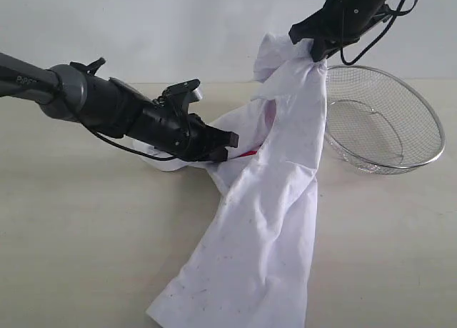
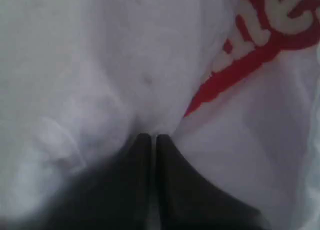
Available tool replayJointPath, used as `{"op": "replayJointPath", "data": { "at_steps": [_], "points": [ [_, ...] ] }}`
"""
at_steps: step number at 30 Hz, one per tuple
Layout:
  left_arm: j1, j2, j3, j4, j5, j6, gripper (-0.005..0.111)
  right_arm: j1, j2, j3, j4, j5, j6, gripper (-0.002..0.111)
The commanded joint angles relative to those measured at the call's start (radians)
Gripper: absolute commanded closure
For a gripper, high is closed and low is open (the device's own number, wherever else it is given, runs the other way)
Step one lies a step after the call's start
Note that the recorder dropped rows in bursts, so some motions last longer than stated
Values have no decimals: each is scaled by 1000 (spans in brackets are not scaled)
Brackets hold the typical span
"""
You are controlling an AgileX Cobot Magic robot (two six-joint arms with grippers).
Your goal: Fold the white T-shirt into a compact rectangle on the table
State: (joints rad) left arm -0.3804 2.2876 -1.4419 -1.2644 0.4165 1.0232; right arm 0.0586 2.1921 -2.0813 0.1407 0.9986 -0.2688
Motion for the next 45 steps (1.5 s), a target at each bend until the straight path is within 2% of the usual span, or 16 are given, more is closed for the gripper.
{"op": "replayJointPath", "data": {
  "at_steps": [1,5,8,12,17,18,20,21,23,24,28,31,33,36,39,45],
  "points": [
    [11,22,-2,222,-92,-190,102,-4,-15,-6,9,40,-17,109],
    [60,22,4,402,-95,-351,102,12,-15,-6,11,45,-35,109],
    [152,22,4,517,-38,-432,102,41,-11,-6,38,32,-55,109],
    [237,22,4,549,44,-432,102,51,51,-6,34,-4,-72,109],
    [266,3,4,585,47,-429,102,51,96,-6,-76,-31,-70,107],
    [266,-6,4,585,47,-416,102,51,93,-6,-76,-27,-72,104],
    [264,-31,4,583,47,-396,102,51,74,-6,-68,-25,-77,78],
    [264,-48,4,583,45,-396,102,51,62,-6,-68,-29,-79,52],
    [266,-70,2,590,43,-396,102,51,44,-6,-80,-33,-50,32],
    [266,-81,2,599,43,-396,102,51,37,-6,-95,-33,-29,29],
    [266,-155,2,630,28,-384,102,51,-1,-6,-128,-23,24,43],
    [264,-216,2,626,39,-377,102,51,-38,-6,-97,28,53,64],
    [264,-252,2,618,81,-377,102,51,-61,-6,15,90,26,78],
    [255,-290,2,593,199,-373,102,52,-76,-6,187,212,-74,92],
    [236,-303,18,593,295,-364,102,63,-77,1,259,222,-109,105],
    [194,-303,140,576,247,-334,102,128,-79,92,266,222,-120,108]
  ]
}}
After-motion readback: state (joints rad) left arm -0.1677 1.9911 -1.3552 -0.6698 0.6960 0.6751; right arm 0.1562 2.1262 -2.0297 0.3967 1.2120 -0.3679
